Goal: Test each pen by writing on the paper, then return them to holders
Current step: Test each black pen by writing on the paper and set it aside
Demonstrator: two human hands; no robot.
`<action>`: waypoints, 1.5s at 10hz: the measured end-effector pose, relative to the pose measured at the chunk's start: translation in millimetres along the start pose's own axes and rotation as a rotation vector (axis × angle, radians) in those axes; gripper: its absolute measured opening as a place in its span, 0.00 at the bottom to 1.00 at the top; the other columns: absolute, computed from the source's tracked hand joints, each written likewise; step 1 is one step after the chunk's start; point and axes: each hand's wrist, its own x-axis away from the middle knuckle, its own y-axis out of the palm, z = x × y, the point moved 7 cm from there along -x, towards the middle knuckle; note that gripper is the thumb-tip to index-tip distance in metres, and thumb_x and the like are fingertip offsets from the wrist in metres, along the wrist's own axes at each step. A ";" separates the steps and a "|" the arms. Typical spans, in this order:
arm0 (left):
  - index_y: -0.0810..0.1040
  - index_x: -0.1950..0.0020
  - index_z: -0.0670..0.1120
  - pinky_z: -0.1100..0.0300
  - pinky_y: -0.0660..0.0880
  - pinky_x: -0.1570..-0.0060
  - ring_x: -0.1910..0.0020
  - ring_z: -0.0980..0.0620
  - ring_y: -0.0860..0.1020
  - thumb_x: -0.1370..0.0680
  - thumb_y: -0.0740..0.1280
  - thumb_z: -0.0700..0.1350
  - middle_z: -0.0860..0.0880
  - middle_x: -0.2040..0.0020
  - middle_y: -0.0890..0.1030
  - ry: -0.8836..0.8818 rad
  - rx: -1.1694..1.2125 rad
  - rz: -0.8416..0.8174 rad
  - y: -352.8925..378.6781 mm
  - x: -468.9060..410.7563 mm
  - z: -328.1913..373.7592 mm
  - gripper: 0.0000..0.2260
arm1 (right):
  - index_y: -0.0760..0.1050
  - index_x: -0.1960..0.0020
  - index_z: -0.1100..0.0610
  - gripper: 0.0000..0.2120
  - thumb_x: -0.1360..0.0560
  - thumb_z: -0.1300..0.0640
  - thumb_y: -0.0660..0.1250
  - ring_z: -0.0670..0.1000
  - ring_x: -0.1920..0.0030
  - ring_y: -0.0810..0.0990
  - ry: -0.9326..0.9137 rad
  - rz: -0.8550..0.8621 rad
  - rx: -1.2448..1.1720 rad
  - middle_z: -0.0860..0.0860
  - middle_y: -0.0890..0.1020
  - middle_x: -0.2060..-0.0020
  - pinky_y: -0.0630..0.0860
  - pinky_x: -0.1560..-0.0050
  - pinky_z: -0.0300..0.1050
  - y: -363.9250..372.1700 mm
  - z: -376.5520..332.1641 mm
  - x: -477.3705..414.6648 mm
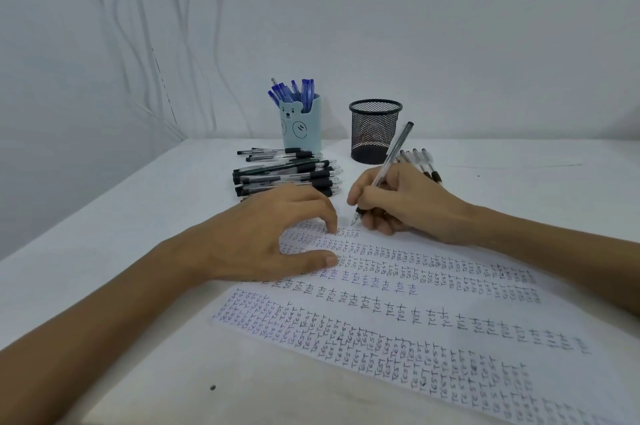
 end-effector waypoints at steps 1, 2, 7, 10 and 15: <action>0.77 0.37 0.59 0.52 0.72 0.34 0.32 0.57 0.73 0.20 0.64 0.68 0.62 0.35 0.75 0.002 0.004 -0.007 0.4 0.2 -0.6 0.18 | 0.78 0.55 0.68 0.06 0.22 0.65 0.67 0.50 0.74 0.74 -0.043 -0.002 0.024 0.61 0.83 0.67 0.70 0.72 0.38 1.8 -2.3 4.9; 0.76 0.37 0.59 0.52 0.72 0.34 0.32 0.57 0.72 0.20 0.63 0.68 0.62 0.35 0.75 0.004 0.000 -0.009 0.7 0.0 -1.0 0.18 | 0.76 0.57 0.69 0.06 0.24 0.67 0.67 0.48 0.75 0.73 -0.083 0.021 0.094 0.60 0.82 0.70 0.70 0.71 0.38 1.4 -3.3 8.4; 0.76 0.37 0.59 0.52 0.72 0.34 0.32 0.56 0.72 0.20 0.64 0.67 0.62 0.35 0.75 0.003 0.001 -0.013 2.2 -0.4 -2.3 0.17 | 0.77 0.60 0.67 0.06 0.25 0.66 0.69 0.46 0.73 0.73 -0.139 -0.001 0.175 0.55 0.80 0.73 0.70 0.67 0.33 4.6 -6.9 8.7; 0.76 0.37 0.60 0.52 0.72 0.34 0.32 0.56 0.73 0.20 0.64 0.67 0.62 0.35 0.75 0.002 0.004 -0.010 1.6 -0.3 -2.2 0.17 | 0.75 0.60 0.67 0.07 0.24 0.66 0.68 0.45 0.74 0.74 -0.122 0.021 0.195 0.55 0.80 0.74 0.70 0.68 0.31 3.4 -6.8 7.7; 0.76 0.37 0.60 0.51 0.73 0.34 0.33 0.57 0.73 0.20 0.63 0.68 0.62 0.35 0.75 0.007 0.005 -0.008 2.4 -0.6 -2.8 0.18 | 0.76 0.61 0.64 0.08 0.24 0.64 0.69 0.44 0.74 0.73 -0.121 0.038 0.237 0.50 0.80 0.75 0.70 0.68 0.32 3.2 -7.4 7.7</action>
